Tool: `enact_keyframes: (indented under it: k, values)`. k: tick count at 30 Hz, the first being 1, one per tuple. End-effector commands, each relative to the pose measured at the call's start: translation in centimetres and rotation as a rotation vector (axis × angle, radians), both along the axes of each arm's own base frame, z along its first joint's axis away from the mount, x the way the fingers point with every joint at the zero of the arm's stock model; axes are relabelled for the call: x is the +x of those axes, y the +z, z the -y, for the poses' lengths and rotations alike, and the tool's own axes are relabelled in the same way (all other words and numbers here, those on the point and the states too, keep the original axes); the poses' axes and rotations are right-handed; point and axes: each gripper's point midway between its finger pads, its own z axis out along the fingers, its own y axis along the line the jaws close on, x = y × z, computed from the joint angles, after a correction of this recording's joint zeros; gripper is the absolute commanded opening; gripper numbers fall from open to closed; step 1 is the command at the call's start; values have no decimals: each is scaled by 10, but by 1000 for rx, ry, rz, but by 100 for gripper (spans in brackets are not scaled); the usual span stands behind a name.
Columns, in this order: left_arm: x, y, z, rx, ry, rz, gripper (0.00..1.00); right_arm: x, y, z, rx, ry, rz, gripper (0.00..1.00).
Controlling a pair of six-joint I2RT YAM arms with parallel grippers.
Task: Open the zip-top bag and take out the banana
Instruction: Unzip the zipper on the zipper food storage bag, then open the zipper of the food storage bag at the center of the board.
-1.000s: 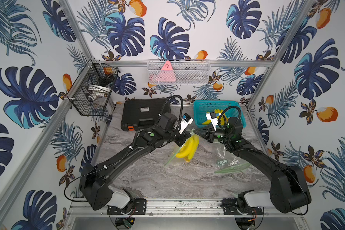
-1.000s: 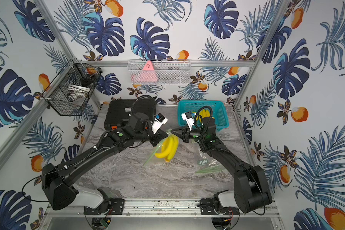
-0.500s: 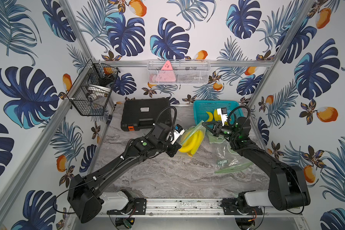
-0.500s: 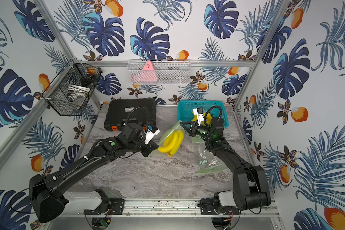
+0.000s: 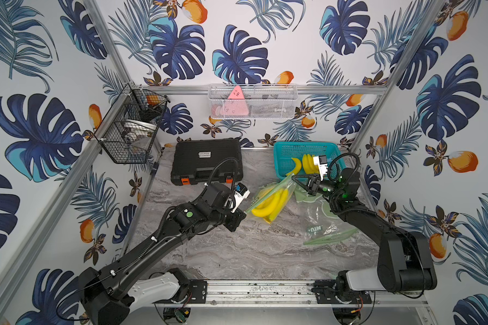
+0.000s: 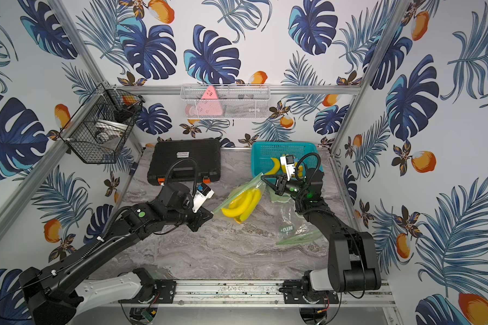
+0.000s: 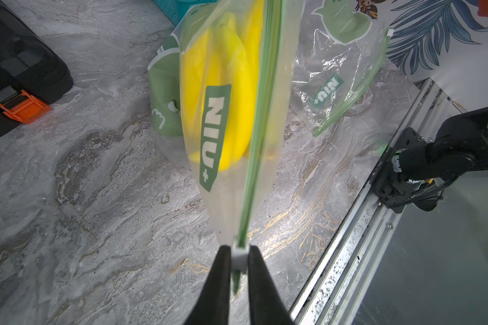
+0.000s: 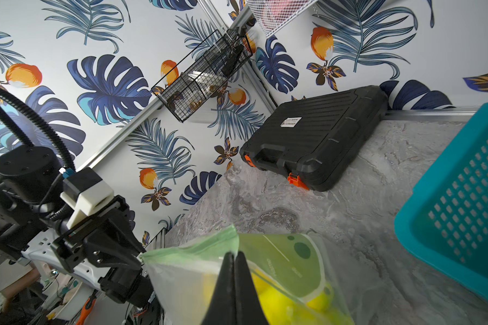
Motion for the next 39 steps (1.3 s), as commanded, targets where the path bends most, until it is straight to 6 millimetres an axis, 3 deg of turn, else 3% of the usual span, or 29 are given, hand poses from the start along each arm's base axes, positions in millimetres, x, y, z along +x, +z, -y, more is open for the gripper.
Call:
enact_keyframes:
  k: [1,4,6,10,14,19,23,32,39]
  values:
    - [9,25,5,-31,16,32,48,-2,12,-2,21,14,73,0]
    - [26,60,27,-101,-29,94,55,-9,6,-5,50,47,61,0]
    - [36,67,42,-123,-69,104,55,-13,3,-7,69,73,46,0]
    - [44,47,75,-168,-151,17,54,-12,3,-7,93,78,33,0]
    - [49,23,89,-163,-156,11,55,-12,4,-7,94,81,35,0]
    - [59,-7,94,-102,-154,-16,56,-15,3,-8,94,99,27,0]
    - [65,-16,99,-98,-156,-18,57,-18,3,-9,105,113,21,0]
    - [72,1,92,-79,-147,42,59,-20,-6,-9,87,122,2,0]
    - [76,-8,85,-53,-130,38,58,-19,-6,-9,84,127,-2,0]
